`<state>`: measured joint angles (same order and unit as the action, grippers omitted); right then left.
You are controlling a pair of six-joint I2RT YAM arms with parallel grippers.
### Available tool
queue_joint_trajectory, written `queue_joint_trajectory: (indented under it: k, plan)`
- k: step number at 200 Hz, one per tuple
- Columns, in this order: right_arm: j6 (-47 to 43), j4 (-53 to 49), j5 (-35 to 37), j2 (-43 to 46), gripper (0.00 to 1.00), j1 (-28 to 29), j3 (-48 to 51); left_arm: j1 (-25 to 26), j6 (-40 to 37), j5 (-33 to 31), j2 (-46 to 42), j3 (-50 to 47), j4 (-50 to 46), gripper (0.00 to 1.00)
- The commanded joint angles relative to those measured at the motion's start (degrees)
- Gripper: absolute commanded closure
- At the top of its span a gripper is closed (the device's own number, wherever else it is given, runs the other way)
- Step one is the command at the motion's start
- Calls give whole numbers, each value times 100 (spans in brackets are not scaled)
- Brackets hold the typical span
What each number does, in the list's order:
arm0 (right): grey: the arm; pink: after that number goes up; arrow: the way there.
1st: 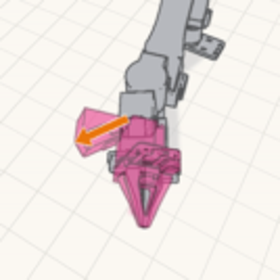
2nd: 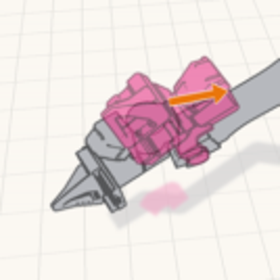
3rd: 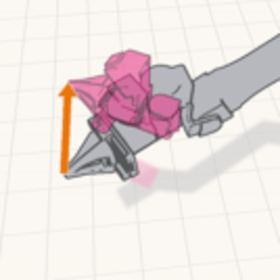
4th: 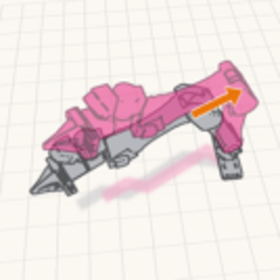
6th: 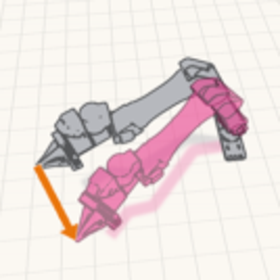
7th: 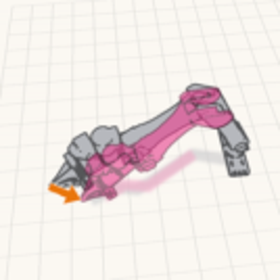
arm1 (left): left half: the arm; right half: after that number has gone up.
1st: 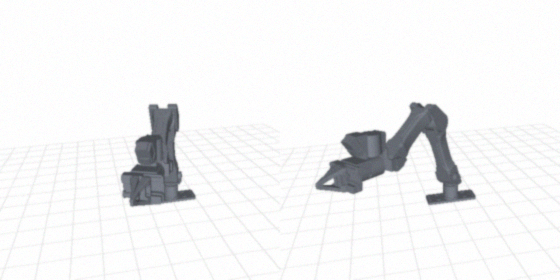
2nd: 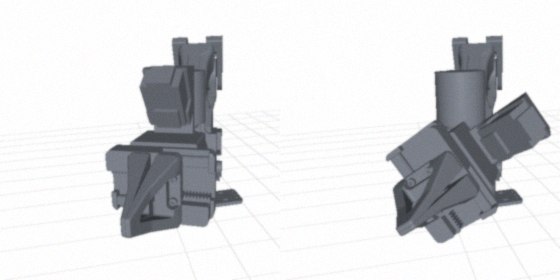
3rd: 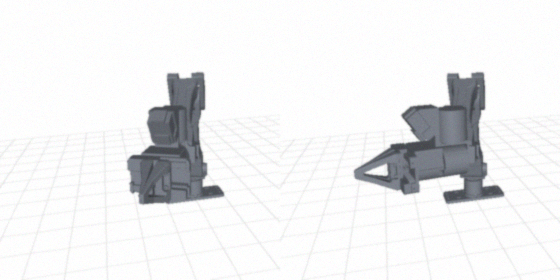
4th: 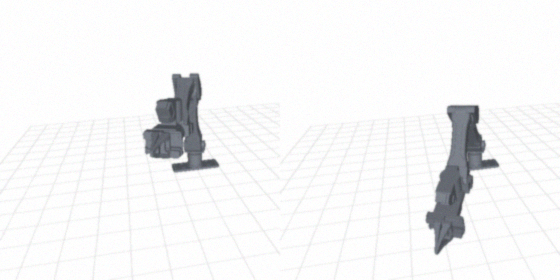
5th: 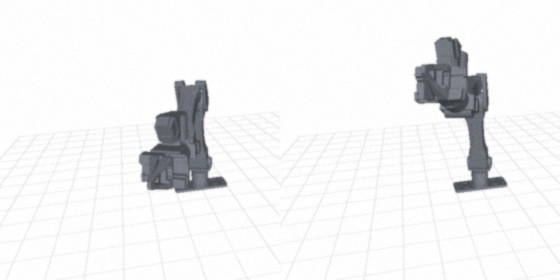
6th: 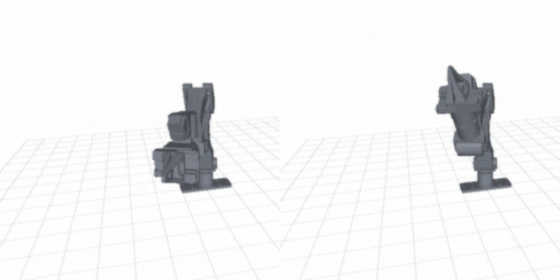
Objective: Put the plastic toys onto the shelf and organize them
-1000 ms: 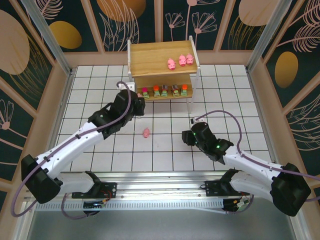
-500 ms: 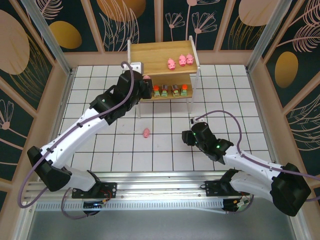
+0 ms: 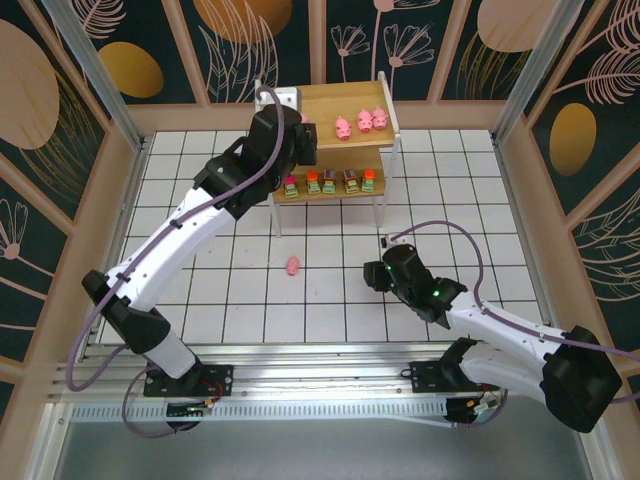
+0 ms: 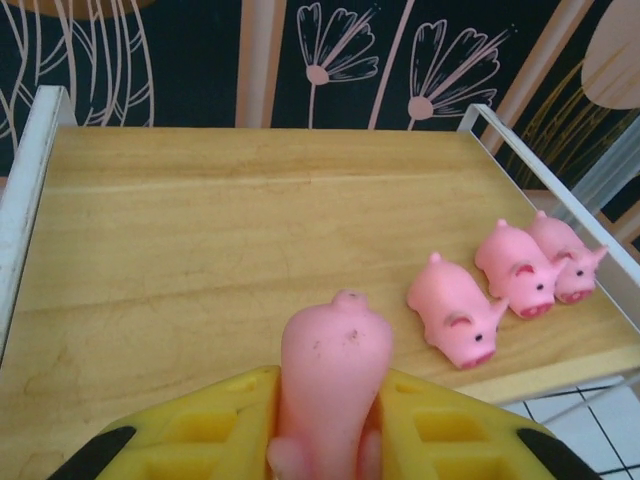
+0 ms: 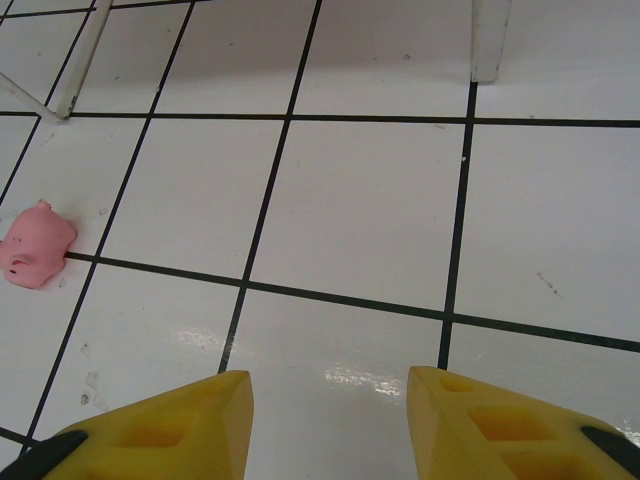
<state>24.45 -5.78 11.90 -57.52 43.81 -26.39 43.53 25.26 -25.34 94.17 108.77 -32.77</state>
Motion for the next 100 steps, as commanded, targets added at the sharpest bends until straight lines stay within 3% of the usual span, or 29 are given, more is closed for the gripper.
queue_joint_trajectory:
  k: [1, 42, 100]
  plan:
    - [78, 89, 5, 21, 55, -4, 31, 16, -213, -493, 245, 405, -421, 72]
    - [78, 107, -11, 14, 55, -4, 33, -100, -217, -691, 633, 912, -843, 69]
    - [66, 101, -37, 2, 55, -4, 22, -409, -64, -642, 717, 696, -879, 68]
